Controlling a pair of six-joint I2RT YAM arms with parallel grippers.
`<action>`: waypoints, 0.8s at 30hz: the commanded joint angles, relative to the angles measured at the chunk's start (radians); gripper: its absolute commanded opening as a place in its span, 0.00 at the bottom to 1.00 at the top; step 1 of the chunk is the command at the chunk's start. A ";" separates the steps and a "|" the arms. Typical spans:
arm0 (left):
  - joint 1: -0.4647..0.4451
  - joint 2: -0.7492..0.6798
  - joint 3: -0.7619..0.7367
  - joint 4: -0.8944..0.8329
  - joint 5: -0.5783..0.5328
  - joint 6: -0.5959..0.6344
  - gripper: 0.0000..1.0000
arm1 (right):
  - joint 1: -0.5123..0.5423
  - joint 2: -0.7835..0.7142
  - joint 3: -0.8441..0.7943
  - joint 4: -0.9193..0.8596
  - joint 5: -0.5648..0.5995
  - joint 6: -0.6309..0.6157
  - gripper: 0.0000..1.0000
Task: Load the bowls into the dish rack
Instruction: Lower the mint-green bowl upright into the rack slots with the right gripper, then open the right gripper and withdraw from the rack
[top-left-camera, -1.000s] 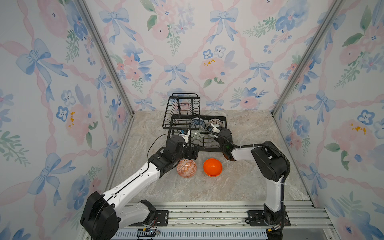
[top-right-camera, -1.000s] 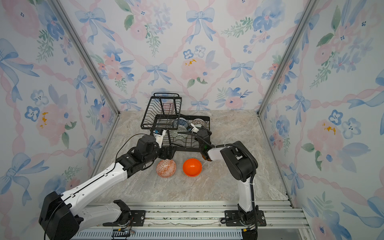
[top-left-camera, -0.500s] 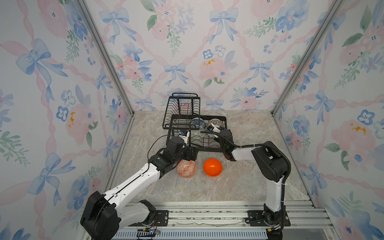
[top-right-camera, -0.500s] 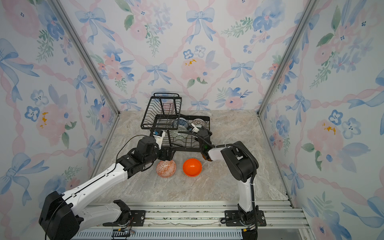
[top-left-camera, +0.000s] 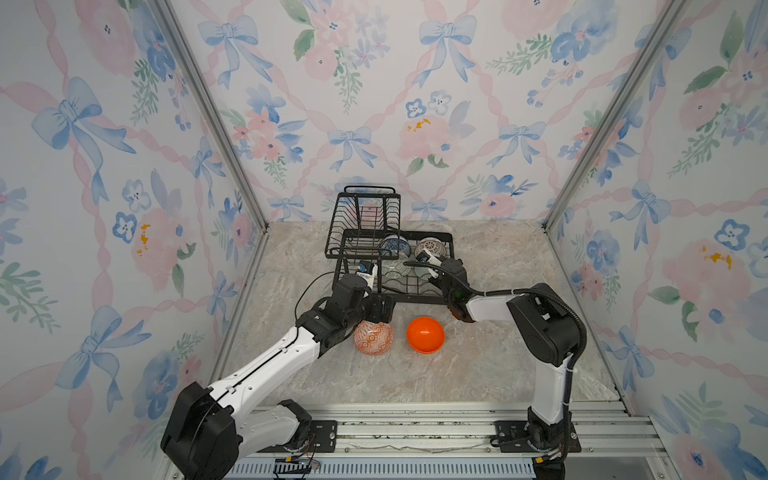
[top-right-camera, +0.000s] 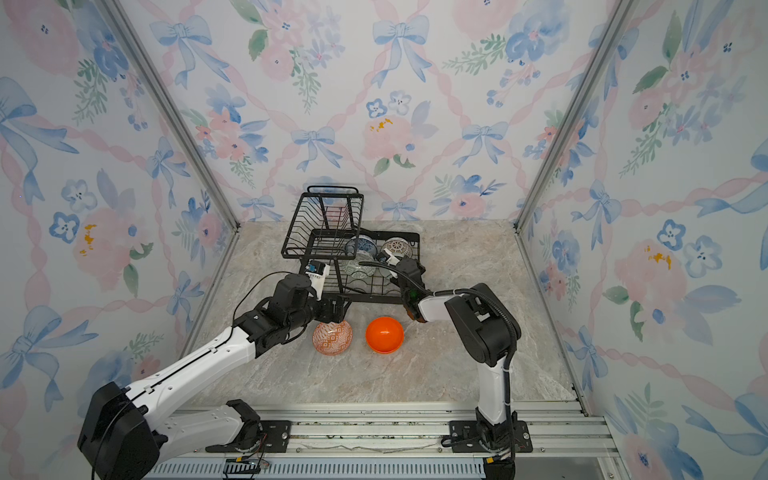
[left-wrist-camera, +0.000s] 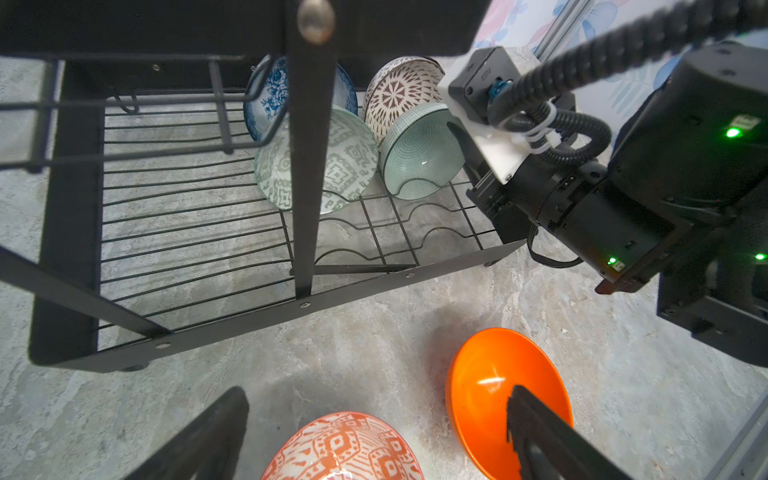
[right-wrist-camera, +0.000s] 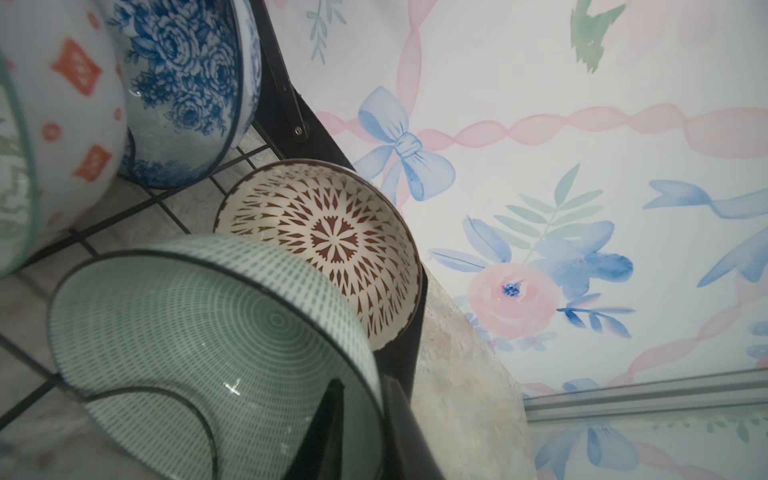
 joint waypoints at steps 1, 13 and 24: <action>0.008 0.000 -0.011 0.002 0.013 -0.014 0.98 | -0.015 -0.049 -0.012 -0.027 -0.013 0.036 0.22; 0.009 -0.014 -0.017 -0.003 0.011 -0.021 0.98 | -0.019 -0.127 -0.017 -0.076 -0.038 0.055 0.91; 0.011 -0.040 -0.025 -0.036 -0.012 -0.013 0.98 | -0.003 -0.257 -0.053 -0.141 -0.035 0.098 0.97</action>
